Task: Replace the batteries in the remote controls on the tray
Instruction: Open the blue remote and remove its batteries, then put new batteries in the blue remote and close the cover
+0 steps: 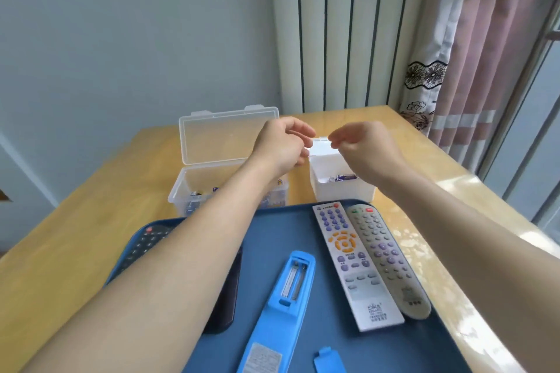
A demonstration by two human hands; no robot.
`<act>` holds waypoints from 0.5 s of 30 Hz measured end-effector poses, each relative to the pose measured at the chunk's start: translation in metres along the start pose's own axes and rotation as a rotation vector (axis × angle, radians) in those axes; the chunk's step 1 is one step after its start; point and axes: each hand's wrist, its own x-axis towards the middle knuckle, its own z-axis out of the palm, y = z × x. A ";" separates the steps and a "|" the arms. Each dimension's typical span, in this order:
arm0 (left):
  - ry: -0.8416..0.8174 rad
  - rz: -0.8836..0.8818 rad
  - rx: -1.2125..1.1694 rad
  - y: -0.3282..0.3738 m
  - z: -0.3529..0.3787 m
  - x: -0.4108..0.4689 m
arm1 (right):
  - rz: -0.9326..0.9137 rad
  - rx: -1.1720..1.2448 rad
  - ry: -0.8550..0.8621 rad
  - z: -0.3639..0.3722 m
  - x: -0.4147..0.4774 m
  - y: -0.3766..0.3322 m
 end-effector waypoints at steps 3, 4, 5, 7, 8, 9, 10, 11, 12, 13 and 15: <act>0.008 0.007 0.104 -0.011 -0.044 -0.011 | -0.073 0.033 -0.140 0.019 -0.003 -0.025; 0.027 0.010 0.146 -0.017 -0.058 -0.013 | -0.106 0.018 -0.190 0.025 -0.004 -0.035; 0.062 0.012 0.182 -0.024 -0.075 -0.014 | -0.143 -0.024 -0.251 0.032 -0.007 -0.046; 0.140 -0.015 0.241 -0.037 -0.101 -0.015 | -0.219 -0.150 -0.383 0.043 -0.011 -0.065; 0.162 -0.043 0.278 -0.044 -0.112 -0.015 | -0.249 -0.215 -0.444 0.049 -0.013 -0.074; 0.164 -0.068 0.332 -0.051 -0.125 -0.018 | -0.273 -0.277 -0.498 0.058 -0.015 -0.084; 0.134 -0.095 0.398 -0.056 -0.130 -0.019 | -0.280 -0.334 -0.533 0.063 -0.014 -0.088; 0.094 -0.120 0.468 -0.060 -0.135 -0.021 | -0.283 -0.387 -0.559 0.069 -0.013 -0.093; 0.058 -0.130 0.538 -0.064 -0.139 -0.023 | -0.287 -0.443 -0.575 0.076 -0.011 -0.096; 0.029 -0.126 0.596 -0.067 -0.142 -0.024 | -0.286 -0.512 -0.588 0.082 -0.008 -0.099; -0.021 -0.094 0.664 -0.068 -0.144 -0.021 | -0.284 -0.655 -0.599 0.089 -0.001 -0.101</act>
